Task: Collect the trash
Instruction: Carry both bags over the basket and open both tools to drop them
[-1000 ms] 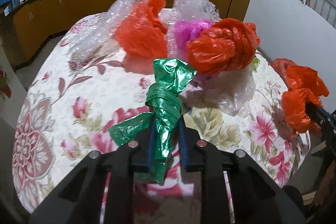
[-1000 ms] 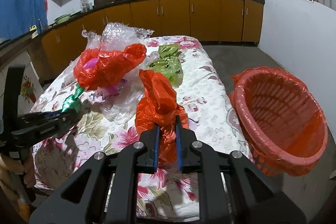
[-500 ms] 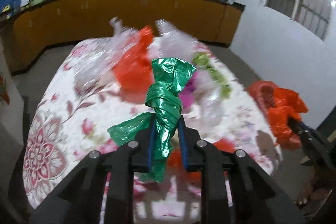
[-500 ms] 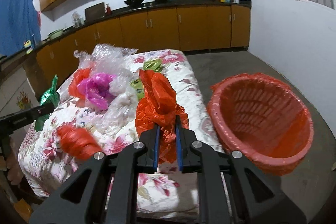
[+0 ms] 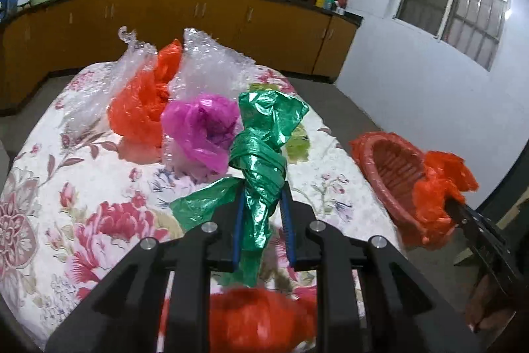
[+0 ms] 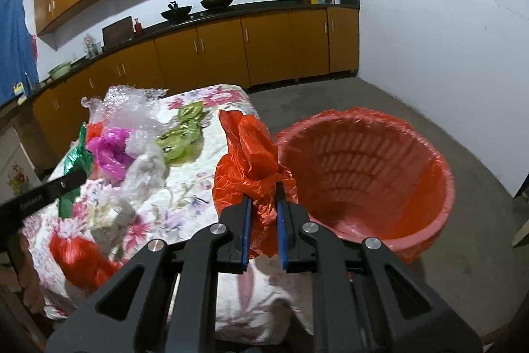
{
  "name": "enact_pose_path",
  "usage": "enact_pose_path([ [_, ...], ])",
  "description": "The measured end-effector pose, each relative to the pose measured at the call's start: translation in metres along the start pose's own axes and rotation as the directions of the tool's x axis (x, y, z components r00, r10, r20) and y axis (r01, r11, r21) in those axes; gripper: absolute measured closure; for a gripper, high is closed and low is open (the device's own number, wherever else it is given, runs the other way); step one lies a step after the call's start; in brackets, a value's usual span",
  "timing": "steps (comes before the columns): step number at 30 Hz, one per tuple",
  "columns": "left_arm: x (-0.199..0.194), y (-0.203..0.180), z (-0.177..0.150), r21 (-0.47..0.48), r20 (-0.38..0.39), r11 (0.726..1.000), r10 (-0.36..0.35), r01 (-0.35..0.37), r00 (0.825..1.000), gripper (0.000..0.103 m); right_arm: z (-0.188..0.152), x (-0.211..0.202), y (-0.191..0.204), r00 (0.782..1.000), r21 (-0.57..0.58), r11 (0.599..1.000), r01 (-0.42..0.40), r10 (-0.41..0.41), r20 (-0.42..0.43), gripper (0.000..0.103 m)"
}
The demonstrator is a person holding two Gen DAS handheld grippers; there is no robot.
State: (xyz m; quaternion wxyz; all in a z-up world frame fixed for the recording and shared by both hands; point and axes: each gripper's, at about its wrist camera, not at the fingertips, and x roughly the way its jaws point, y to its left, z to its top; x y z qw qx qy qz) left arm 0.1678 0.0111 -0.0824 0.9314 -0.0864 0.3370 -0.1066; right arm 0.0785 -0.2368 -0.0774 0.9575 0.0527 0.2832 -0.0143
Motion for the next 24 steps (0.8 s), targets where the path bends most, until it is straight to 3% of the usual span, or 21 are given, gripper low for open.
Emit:
enact_pose_path([
  [9,-0.003,-0.016,0.016,0.074,0.004,0.997,-0.016,0.016,1.0,0.082,0.006,0.0,-0.023,0.999,0.053,0.998,0.032,-0.033,0.023,0.089],
  [17,0.024,-0.084,0.03,0.183,-0.038,0.973,-0.134,0.139,0.99,0.082,0.017,0.002,-0.061,0.994,0.119,0.988,0.097,-0.104,0.047,0.09],
  [24,0.057,-0.15,0.035,0.246,-0.088,0.936,-0.239,0.253,0.967,0.082,0.029,0.009,-0.092,0.988,0.164,0.977,0.135,-0.146,0.057,0.09],
])
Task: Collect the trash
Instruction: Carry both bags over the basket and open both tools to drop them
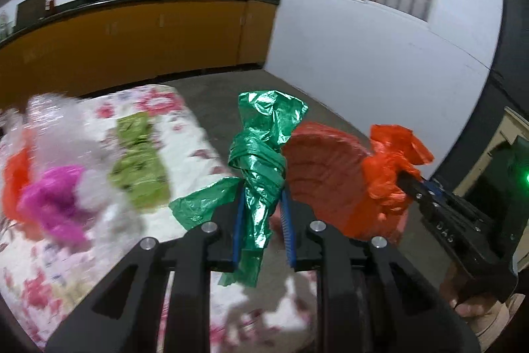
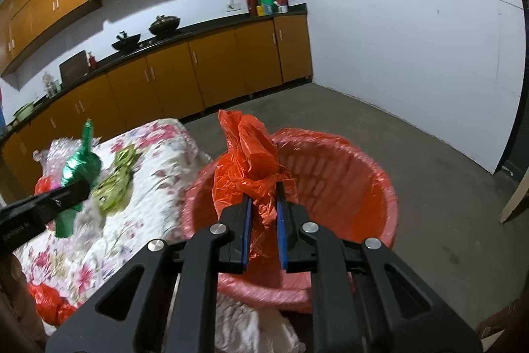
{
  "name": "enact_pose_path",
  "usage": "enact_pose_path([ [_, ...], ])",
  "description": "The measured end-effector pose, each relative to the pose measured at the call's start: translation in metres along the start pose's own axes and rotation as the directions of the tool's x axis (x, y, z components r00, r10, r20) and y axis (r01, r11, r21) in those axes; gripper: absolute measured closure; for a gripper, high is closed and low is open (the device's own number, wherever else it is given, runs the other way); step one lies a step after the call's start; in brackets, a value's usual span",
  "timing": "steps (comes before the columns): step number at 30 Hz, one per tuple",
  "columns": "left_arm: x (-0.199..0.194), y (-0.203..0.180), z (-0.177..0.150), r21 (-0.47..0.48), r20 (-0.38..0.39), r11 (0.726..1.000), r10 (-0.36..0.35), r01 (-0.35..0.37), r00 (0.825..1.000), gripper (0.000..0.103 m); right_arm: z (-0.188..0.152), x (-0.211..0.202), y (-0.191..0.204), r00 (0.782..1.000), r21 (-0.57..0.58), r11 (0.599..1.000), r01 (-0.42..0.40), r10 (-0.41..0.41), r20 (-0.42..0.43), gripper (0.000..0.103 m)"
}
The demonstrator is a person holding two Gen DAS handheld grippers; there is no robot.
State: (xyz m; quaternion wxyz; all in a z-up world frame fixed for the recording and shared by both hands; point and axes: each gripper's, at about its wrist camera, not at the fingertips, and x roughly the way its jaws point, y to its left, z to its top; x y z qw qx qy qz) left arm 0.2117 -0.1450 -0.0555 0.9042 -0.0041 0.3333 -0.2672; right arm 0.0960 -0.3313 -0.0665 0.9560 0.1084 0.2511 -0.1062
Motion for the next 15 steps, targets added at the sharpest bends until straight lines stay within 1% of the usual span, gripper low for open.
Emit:
enact_pose_path([
  [6,0.04,-0.029,0.011,0.017,-0.041,0.997,-0.074,0.075,0.996,0.081,0.011,0.009,-0.023,1.0,0.042,0.999,0.018,-0.018,0.01,0.09],
  [8,0.051,-0.039,0.013,0.023,-0.059,0.995,-0.091,0.093,0.994,0.079,0.017,0.014,-0.032,1.0,0.069,0.997,0.02,-0.021,0.011,0.089],
  [9,0.057,-0.044,0.014,0.022,-0.07,0.995,-0.098,0.099,0.993,0.075,0.021,0.017,-0.034,1.0,0.079,0.997,0.019,-0.019,0.005,0.088],
  [11,0.064,-0.048,0.016,0.015,-0.083,0.994,-0.104,0.105,0.991,0.063,0.026,0.022,-0.044,1.0,0.119,0.993,0.005,-0.004,-0.006,0.08],
  [12,0.067,-0.048,0.017,0.008,-0.086,0.994,-0.104,0.105,0.991,0.061,0.027,0.021,-0.047,1.0,0.13,0.991,0.004,-0.004,-0.003,0.076],
  [14,0.067,-0.046,0.017,0.004,-0.085,0.995,-0.098,0.099,0.992,0.054,0.032,0.019,-0.052,1.0,0.134,0.991,0.011,-0.012,0.01,0.072],
  [15,0.066,-0.043,0.017,0.002,-0.084,0.996,-0.087,0.087,0.993,0.053,0.033,0.017,-0.055,1.0,0.13,0.991,0.017,-0.019,0.015,0.069],
])
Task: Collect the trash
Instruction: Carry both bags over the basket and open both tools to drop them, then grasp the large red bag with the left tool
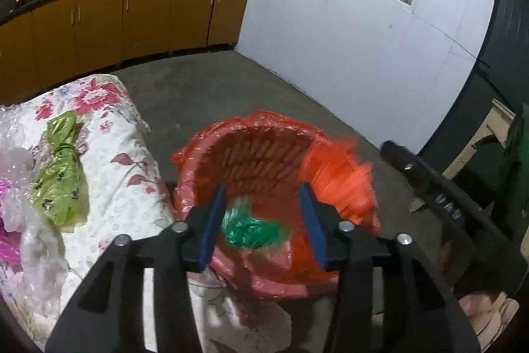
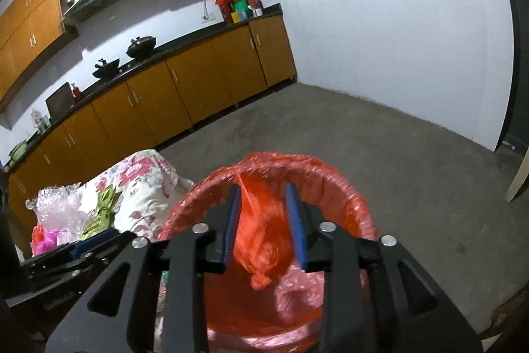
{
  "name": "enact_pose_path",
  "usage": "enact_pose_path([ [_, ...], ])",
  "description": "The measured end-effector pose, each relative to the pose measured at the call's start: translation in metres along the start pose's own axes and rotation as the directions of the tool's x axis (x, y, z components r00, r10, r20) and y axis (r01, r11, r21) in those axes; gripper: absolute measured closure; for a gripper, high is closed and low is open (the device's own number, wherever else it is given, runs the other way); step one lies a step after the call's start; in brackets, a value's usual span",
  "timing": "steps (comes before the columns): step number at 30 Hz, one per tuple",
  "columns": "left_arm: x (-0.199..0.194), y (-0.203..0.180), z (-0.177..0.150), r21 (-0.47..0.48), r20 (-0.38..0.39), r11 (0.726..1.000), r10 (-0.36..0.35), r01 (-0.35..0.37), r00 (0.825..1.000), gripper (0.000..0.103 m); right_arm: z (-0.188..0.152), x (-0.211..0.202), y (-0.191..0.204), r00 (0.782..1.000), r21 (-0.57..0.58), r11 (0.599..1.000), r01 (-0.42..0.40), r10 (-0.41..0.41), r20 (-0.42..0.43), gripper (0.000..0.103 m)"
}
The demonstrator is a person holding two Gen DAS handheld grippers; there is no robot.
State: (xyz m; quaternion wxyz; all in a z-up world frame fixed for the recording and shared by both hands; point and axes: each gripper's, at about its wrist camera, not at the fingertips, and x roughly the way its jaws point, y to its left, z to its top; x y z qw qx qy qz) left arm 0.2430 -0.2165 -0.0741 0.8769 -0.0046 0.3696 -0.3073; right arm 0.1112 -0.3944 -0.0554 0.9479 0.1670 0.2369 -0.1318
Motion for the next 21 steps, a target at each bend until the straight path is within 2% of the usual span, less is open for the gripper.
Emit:
enact_pose_path([
  [3,-0.011,0.01,-0.002,-0.016,0.004,0.999,0.032,-0.032,0.999,0.051,-0.003,-0.009,-0.005,1.0,-0.009,1.0,0.02,-0.02,0.013,0.064],
  [5,-0.023,0.018,-0.004,-0.015,0.02,0.998,0.059,-0.058,0.998,0.046,-0.006,-0.013,-0.008,0.999,-0.02,0.999,0.033,-0.033,0.012,0.064],
  [10,-0.073,0.039,-0.015,0.017,0.089,0.986,0.163,-0.165,0.983,0.036,-0.02,-0.03,-0.008,0.999,-0.048,0.998,0.042,-0.042,0.001,0.064],
  [13,-0.106,0.059,-0.03,0.029,0.121,0.97,0.238,-0.243,0.964,0.032,-0.028,-0.041,0.002,1.0,-0.072,0.997,0.023,-0.023,-0.003,0.064],
  [16,-0.141,0.082,-0.054,0.034,0.144,0.942,0.325,-0.333,0.935,0.029,-0.034,-0.048,0.016,1.0,-0.097,0.995,-0.008,0.007,-0.013,0.064],
  [21,-0.182,0.113,-0.096,-0.013,0.134,0.917,0.396,-0.398,0.908,0.029,-0.046,-0.049,0.044,0.997,-0.118,0.99,-0.072,0.066,-0.049,0.064],
])
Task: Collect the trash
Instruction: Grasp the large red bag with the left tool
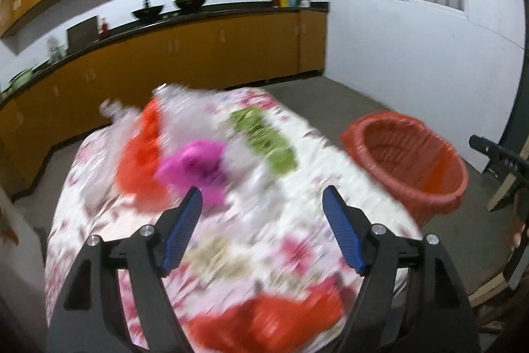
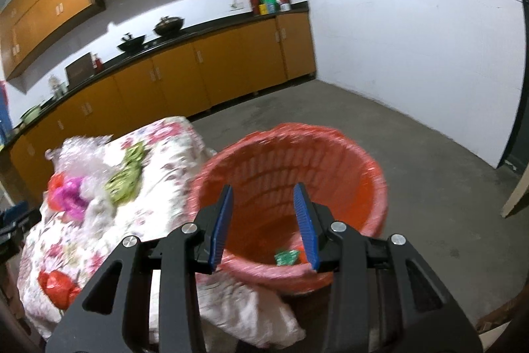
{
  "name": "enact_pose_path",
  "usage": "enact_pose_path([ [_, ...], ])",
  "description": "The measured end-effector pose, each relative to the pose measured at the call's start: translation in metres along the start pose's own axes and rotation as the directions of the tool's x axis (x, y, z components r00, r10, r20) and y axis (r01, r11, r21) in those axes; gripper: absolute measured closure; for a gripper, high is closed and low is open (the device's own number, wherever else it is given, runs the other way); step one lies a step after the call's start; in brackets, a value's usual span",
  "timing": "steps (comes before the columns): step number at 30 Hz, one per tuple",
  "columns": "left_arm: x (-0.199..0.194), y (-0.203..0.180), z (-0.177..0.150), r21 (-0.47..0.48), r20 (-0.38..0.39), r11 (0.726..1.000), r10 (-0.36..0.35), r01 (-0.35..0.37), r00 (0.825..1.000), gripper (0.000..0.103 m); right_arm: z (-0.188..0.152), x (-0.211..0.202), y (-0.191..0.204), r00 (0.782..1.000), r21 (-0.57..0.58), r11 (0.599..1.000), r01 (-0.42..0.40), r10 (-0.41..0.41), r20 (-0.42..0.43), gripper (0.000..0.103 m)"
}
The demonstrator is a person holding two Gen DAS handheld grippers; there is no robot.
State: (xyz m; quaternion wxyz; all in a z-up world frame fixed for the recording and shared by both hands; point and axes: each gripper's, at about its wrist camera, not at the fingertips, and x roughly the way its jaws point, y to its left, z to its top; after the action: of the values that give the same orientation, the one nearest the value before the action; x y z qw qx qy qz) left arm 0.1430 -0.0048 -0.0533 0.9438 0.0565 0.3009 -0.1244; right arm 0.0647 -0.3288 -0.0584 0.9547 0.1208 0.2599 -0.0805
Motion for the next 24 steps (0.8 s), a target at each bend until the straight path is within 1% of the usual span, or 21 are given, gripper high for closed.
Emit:
enact_pose_path([
  [4,-0.012,0.016,-0.029,-0.028,-0.027,0.999,0.02,-0.02,0.999,0.029,-0.009,0.0,0.027,0.998,-0.016,0.999,-0.051,0.051,-0.027,0.064],
  [8,-0.02,0.019,-0.053,-0.055,-0.05,0.998,-0.004,0.002,0.999,0.029,-0.019,-0.004,0.054,0.994,-0.058,0.994,-0.098,0.095,-0.05,0.064],
  [12,-0.019,0.011,-0.072,-0.055,-0.077,0.998,-0.015,0.01,0.997,0.029,-0.026,-0.008,0.068,0.991,-0.084,0.989,-0.121,0.115,-0.067,0.064],
  [16,-0.009,0.0,-0.084,-0.019,-0.095,1.0,0.004,-0.006,0.995,0.029,-0.031,-0.012,0.076,0.989,-0.092,0.988,-0.127,0.12,-0.082,0.064],
  [21,0.011,-0.004,-0.093,-0.017,-0.127,1.0,0.017,-0.02,0.992,0.028,-0.035,-0.012,0.078,0.989,-0.092,0.988,-0.123,0.114,-0.093,0.064],
  [24,0.02,-0.004,-0.09,-0.035,-0.135,0.999,0.008,-0.013,0.991,0.034,-0.035,-0.011,0.08,0.989,-0.094,0.988,-0.121,0.112,-0.095,0.064],
])
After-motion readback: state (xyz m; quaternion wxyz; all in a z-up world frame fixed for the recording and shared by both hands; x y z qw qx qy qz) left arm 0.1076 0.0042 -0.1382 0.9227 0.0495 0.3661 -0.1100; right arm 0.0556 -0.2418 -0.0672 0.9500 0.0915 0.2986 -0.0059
